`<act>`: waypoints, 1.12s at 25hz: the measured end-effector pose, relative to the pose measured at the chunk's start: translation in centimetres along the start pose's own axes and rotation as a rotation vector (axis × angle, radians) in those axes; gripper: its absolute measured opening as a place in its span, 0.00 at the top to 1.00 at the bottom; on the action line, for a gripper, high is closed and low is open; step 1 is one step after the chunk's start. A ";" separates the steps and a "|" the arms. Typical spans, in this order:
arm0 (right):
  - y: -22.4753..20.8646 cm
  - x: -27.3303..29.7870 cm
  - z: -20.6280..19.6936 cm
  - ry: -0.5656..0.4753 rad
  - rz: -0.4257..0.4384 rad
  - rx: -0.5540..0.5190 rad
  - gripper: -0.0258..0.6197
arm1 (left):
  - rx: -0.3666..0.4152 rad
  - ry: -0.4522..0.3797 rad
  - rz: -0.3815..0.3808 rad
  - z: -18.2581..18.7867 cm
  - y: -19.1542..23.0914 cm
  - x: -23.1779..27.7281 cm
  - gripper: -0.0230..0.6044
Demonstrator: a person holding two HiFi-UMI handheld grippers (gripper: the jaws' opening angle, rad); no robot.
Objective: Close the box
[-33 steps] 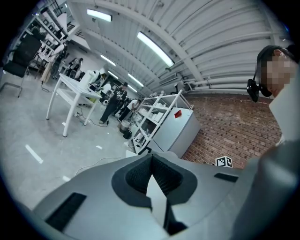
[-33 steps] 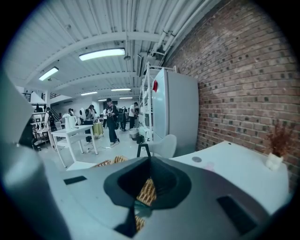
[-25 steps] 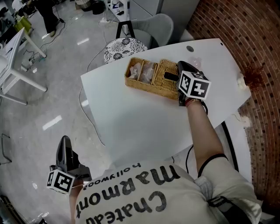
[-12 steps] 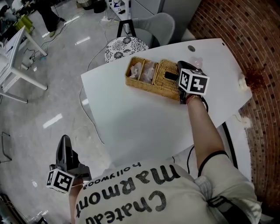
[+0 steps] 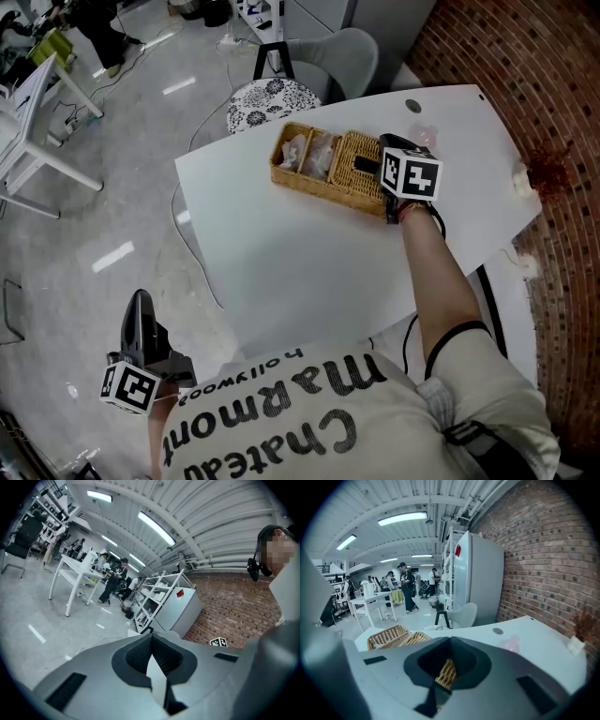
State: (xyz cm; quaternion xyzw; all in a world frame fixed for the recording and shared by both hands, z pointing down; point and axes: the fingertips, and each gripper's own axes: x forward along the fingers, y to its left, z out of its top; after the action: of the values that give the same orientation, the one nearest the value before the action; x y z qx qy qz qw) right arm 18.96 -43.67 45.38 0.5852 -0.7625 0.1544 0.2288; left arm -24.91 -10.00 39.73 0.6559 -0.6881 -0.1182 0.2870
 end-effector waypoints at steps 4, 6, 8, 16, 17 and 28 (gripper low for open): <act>-0.2 0.4 -0.3 0.009 0.006 0.010 0.93 | 0.003 0.002 -0.001 -0.1 -0.3 0.1 0.96; -0.3 0.6 -0.5 0.011 0.013 0.022 0.93 | 0.003 0.003 0.000 -0.2 -0.2 0.2 0.96; -0.3 0.6 -0.5 0.014 0.011 0.025 0.93 | 0.001 0.003 -0.003 -0.3 -0.1 0.3 0.96; -0.2 1.0 -1.0 0.030 -0.009 0.009 0.93 | 0.002 0.007 -0.001 -0.3 0.0 0.3 0.96; -0.2 1.0 -1.1 0.030 -0.014 -0.002 0.93 | 0.001 0.007 -0.001 -0.3 0.0 0.3 0.96; 0.0 1.6 -1.6 0.064 -0.017 -0.033 0.93 | 0.000 0.013 0.001 -0.7 -0.2 0.6 0.96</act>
State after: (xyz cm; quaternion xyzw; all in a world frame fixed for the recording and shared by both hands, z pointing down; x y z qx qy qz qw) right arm 18.91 -44.22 47.60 0.5824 -0.7523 0.1587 0.2640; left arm -24.36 -10.47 40.32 0.6564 -0.6865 -0.1138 0.2913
